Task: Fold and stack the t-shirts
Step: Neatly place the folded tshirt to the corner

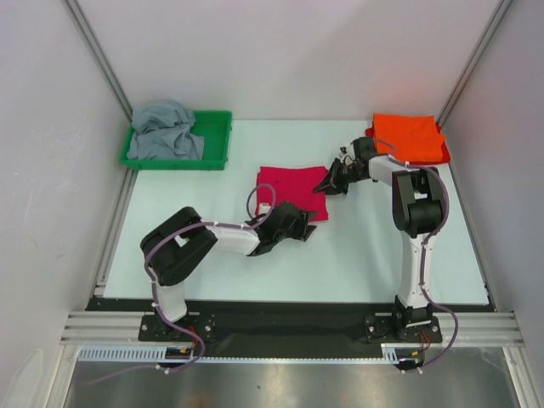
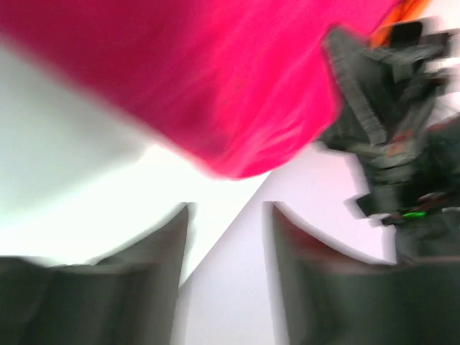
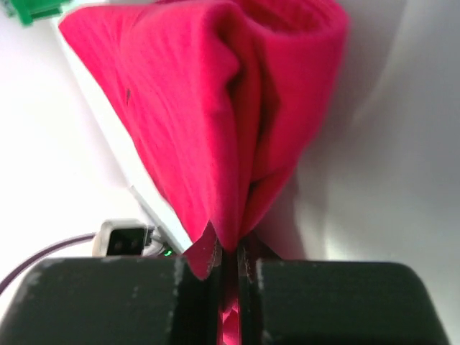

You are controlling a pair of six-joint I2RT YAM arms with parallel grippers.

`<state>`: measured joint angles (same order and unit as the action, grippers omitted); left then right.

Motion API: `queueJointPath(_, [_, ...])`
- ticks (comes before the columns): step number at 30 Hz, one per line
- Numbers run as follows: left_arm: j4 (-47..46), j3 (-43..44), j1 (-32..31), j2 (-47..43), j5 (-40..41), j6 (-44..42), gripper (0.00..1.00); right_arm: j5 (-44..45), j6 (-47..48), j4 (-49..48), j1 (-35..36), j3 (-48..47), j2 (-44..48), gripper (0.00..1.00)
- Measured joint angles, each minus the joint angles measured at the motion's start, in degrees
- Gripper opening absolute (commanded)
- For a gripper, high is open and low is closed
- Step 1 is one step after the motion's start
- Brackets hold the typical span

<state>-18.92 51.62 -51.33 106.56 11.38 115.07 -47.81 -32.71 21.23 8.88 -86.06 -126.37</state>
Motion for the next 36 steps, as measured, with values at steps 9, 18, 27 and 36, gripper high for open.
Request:
queueJointPath(9, [16.02, 1.49, 1.46, -14.82, -4.09, -17.88, 0.65, 20.98, 14.43, 23.30, 2.64, -27.76, -0.72, 0.00])
queueJointPath(18, [21.84, -13.57, 1.77, -50.42, -4.11, -46.03, 0.64, 42.45, 25.90, 38.99, 3.37, -49.96, -7.54, 0.00])
queueJointPath(27, [29.55, -22.12, 1.79, -68.61, -5.95, -61.81, 0.63, 63.12, 32.22, 43.54, 2.99, -51.95, -10.88, 0.00])
queueJointPath(36, [33.88, -24.74, 2.60, -68.87, -9.53, -66.73, 0.63, 70.55, 38.75, 39.56, 1.62, -54.01, -9.90, 0.00])
